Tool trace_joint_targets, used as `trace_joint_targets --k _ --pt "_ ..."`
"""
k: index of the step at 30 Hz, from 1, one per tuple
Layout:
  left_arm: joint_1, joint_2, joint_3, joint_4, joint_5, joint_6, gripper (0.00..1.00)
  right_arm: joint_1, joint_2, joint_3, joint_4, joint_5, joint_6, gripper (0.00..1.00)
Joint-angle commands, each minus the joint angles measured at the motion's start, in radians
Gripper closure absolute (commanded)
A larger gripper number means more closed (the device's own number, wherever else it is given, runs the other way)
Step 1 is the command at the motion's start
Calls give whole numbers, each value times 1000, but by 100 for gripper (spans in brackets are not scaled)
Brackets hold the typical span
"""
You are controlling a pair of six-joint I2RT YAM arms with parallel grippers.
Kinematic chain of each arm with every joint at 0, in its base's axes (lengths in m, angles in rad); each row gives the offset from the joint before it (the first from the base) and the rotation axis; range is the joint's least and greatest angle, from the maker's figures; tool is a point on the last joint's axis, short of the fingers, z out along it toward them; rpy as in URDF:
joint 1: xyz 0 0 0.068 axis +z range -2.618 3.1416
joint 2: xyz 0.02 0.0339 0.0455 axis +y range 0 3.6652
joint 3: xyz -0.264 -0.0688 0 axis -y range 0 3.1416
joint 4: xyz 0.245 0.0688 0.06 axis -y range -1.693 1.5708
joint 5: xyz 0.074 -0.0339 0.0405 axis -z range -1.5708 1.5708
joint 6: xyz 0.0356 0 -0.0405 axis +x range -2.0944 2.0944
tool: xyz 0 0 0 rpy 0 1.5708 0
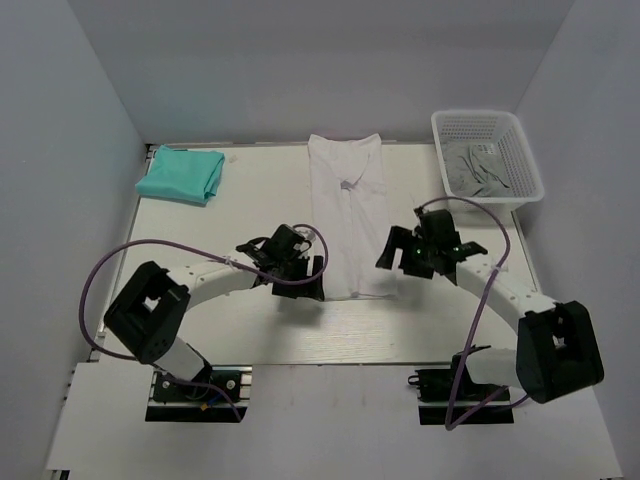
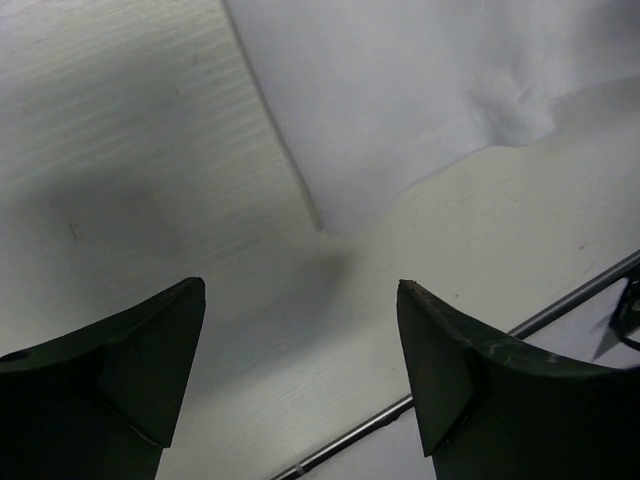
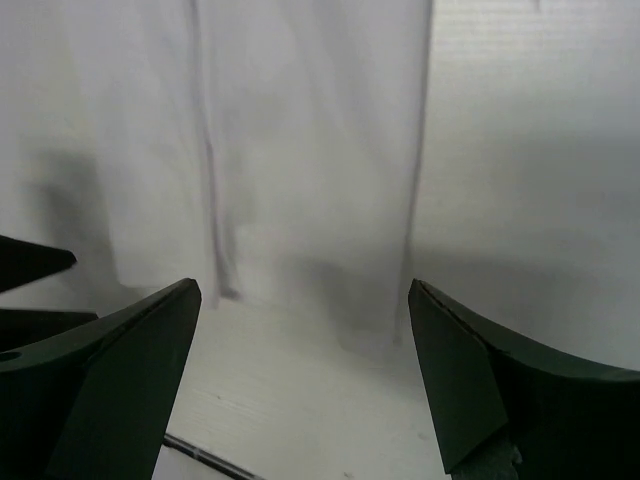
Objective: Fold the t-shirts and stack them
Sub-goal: Grab the bottom of the folded rectangular tshirt with both arms
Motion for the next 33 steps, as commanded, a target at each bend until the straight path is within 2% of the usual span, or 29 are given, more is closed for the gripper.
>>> trace_joint_targets --k 1,3,7,10,11,13,14,15,16,17,18,22,24,27,30,33 --pt "-26 63 55 17 -3 35 15 -4 -85 -105 11 -12 65 10" --pt "-26 100 75 17 -23 35 21 -2 -104 -160 26 -27 78 10" --pt "-35 170 120 17 -23 44 41 -4 -133 -246 60 -69 90 10" --pt "-35 203 131 17 -23 57 50 -4 -106 -265 101 -96 76 10" --pt "-35 203 131 17 -23 67 57 -4 -75 -266 103 -96 75 10" --pt "-35 215 140 17 -12 78 64 -2 -48 -269 121 -101 78 12" --pt "-45 215 140 17 -12 78 68 -4 -35 -271 124 -106 75 17" --pt "-45 226 140 6 -12 78 79 -2 3 -268 128 -109 71 20" --pt "-45 241 140 -3 -3 78 85 -1 14 -266 132 -109 74 27" --pt "-45 241 149 -3 -3 78 90 -4 34 -263 134 -118 75 38" --pt "-45 253 149 -17 -3 78 100 -1 49 -259 138 -130 75 43" --pt "-45 240 149 -26 -3 52 100 -1 34 -274 128 -149 82 63" --pt "-45 223 140 -40 -3 40 100 4 -1 -291 105 -144 87 81" --pt "-45 187 140 -93 6 8 100 13 -33 -303 59 -165 84 100" --pt "-66 137 149 -176 6 -1 100 28 -104 -298 -15 -228 59 100" --pt "-84 54 120 -190 46 20 100 53 -153 -297 -73 -267 30 100"
